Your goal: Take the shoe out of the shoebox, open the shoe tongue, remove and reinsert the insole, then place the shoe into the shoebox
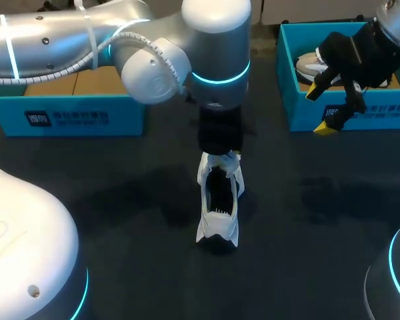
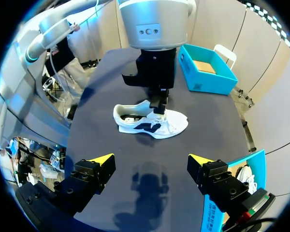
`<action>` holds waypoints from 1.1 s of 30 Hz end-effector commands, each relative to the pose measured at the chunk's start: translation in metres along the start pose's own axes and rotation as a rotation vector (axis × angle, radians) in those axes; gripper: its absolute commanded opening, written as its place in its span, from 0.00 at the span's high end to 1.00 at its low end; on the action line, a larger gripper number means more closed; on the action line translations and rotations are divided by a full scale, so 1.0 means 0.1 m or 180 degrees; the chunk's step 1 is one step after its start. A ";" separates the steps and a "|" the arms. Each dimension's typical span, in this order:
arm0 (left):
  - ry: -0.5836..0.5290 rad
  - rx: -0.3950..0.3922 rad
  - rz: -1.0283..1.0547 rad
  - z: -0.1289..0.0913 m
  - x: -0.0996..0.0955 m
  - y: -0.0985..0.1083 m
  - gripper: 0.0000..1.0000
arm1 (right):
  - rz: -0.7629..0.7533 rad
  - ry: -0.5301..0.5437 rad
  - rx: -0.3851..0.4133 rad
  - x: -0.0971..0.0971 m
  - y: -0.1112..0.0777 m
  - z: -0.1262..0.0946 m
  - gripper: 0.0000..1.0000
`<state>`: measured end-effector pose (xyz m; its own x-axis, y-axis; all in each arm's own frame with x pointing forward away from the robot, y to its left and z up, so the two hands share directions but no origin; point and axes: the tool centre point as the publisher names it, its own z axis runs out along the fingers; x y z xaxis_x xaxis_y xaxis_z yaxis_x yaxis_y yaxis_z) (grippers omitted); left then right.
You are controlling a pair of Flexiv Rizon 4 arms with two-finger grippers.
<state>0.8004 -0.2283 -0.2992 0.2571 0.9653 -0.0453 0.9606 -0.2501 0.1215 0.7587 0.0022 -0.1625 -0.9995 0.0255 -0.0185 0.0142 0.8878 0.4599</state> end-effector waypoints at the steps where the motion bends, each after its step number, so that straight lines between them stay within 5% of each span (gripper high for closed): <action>1: -0.0024 0.0005 0.0007 0.00 0.06 -0.06 0.56 | 0.0004 0.0010 0.0012 -0.02 0.01 0.01 0.00; 3: -0.0028 0.0017 0.0009 0.01 0.06 -0.09 0.62 | 0.0004 0.0010 0.0012 -0.02 0.01 0.01 0.00; 33: 0.0026 0.0256 -0.0095 0.24 -0.05 -0.58 0.60 | 0.0004 0.0010 0.0012 -0.02 0.01 0.01 0.00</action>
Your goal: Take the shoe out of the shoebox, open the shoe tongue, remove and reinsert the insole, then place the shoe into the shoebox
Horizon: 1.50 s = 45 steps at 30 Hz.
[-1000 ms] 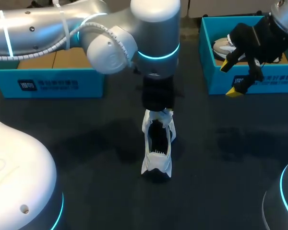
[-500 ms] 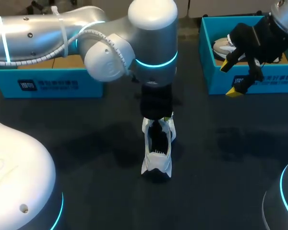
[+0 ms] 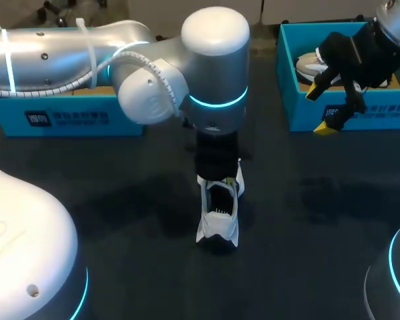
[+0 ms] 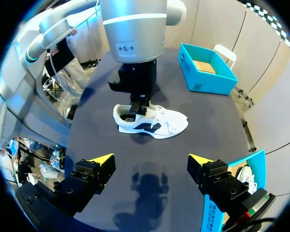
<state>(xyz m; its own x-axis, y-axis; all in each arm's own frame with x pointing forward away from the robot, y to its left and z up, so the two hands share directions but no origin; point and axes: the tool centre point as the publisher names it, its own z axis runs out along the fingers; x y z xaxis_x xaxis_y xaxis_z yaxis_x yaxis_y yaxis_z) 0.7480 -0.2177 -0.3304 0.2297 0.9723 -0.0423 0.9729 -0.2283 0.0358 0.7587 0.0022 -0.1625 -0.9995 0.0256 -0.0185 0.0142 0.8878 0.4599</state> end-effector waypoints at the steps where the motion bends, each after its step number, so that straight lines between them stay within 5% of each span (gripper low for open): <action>1: 0.0007 -0.0023 -0.0013 -0.03 -0.03 -0.02 0.60 | 0.0004 0.0010 0.0012 -0.02 0.01 0.01 0.00; 10: -0.0036 -0.0091 -0.0148 -0.05 -0.10 0.07 0.62 | 0.0004 0.0010 0.0012 -0.02 0.01 0.01 0.00; 21: 0.0005 0.0022 -0.0215 0.14 -0.05 -0.14 0.60 | 0.0004 0.0010 0.0012 -0.02 0.01 0.01 0.00; 34: 0.0016 -0.0105 -0.0752 -0.28 -0.01 -0.10 0.58 | 0.0004 0.0010 0.0012 -0.02 0.01 0.01 0.00; 42: 0.0158 -0.0237 -0.1738 -0.40 0.11 -0.20 0.38 | 0.0004 0.0010 0.0012 -0.02 0.01 0.01 0.00; 45: 0.0089 -0.0263 -0.2083 -0.43 0.16 -0.25 0.21 | 0.0004 0.0010 0.0012 -0.02 0.01 0.01 0.00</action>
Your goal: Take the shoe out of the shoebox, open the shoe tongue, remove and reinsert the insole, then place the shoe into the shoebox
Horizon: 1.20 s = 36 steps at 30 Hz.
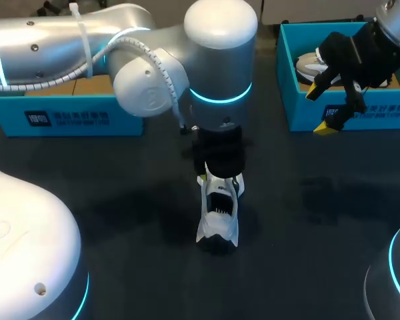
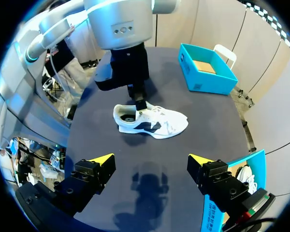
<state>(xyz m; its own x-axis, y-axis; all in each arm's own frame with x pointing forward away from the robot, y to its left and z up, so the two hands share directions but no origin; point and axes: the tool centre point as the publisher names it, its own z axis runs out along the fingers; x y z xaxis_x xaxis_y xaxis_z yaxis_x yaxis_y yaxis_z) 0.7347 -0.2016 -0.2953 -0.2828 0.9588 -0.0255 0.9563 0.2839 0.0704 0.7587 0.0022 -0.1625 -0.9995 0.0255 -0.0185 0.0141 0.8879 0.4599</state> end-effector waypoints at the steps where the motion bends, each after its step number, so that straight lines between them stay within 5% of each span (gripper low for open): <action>1: -0.0066 -0.0044 -0.0520 -0.08 0.12 -0.06 0.20 | 0.0004 0.0010 0.0012 -0.02 0.01 0.01 0.00; 4: -0.0040 -0.0085 -0.0747 -0.08 0.19 -0.10 0.28 | 0.0004 0.0010 0.0012 -0.02 0.01 0.01 0.00; 6: -0.0020 -0.0168 -0.0985 -0.09 0.24 -0.11 0.19 | 0.0004 0.0010 0.0012 -0.02 0.01 0.01 0.00; 7: -0.0089 -0.0135 -0.1134 -0.10 0.26 -0.11 0.06 | 0.0004 0.0010 0.0012 -0.02 0.01 0.01 0.00; 9: -0.0147 -0.0042 -0.1291 -0.13 0.31 -0.15 0.00 | 0.0004 0.0010 0.0012 -0.02 0.01 0.01 0.00; 25: -0.0154 -0.0040 -0.1306 -0.13 0.31 -0.16 0.00 | 0.0004 0.0010 0.0012 -0.02 0.01 0.01 0.00; 29: -0.0328 0.0287 -0.2195 -0.12 0.38 -0.12 0.00 | 0.0004 0.0010 0.0012 -0.02 0.01 0.01 0.00; 36: -0.0372 0.0213 -0.3122 -0.13 0.53 -0.14 0.00 | 0.0004 0.0010 0.0012 -0.02 0.01 0.01 0.00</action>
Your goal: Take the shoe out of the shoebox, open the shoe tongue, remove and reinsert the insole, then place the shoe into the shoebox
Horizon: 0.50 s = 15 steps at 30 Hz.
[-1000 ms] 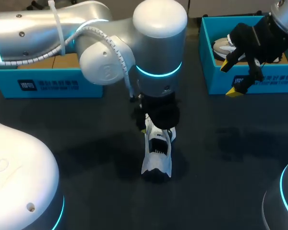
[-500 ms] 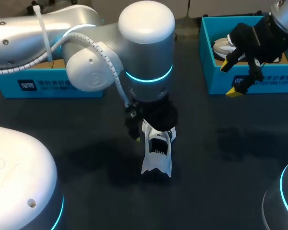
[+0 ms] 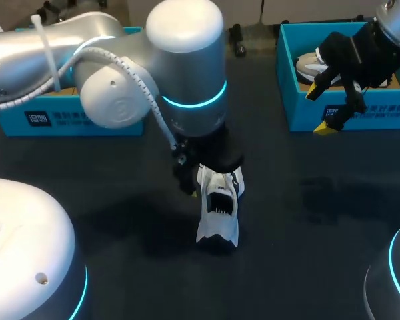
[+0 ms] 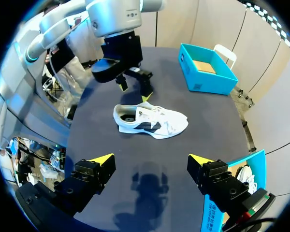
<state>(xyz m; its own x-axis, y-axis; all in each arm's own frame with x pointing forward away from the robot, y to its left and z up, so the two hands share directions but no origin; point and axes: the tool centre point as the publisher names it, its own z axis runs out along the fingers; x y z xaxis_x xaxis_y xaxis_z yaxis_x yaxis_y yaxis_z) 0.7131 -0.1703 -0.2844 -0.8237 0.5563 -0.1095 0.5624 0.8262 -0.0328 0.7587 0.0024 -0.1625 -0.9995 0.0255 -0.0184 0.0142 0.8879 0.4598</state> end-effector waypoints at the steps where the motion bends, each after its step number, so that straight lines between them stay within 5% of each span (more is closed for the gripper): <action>1: -0.0069 0.0094 -0.1097 -0.02 0.17 0.08 0.00 | 0.0004 0.0010 0.0012 -0.02 0.01 0.01 0.00; 2: -0.0108 -0.0068 -0.1202 0.00 0.19 0.07 0.00 | 0.0004 0.0010 0.0012 -0.02 0.01 0.01 0.00; 15: 0.0162 -0.0017 -0.1693 0.22 0.50 -0.29 0.00 | 0.0004 0.0010 0.0012 -0.02 0.01 0.01 0.00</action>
<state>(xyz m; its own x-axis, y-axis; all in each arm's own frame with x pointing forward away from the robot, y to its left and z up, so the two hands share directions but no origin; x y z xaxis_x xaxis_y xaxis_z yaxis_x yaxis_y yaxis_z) 0.6574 -0.1550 -0.3025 -0.9952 0.0922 -0.0311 0.0948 0.9908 -0.0962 0.7587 0.0023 -0.1625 -0.9995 0.0256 -0.0184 0.0143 0.8879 0.4598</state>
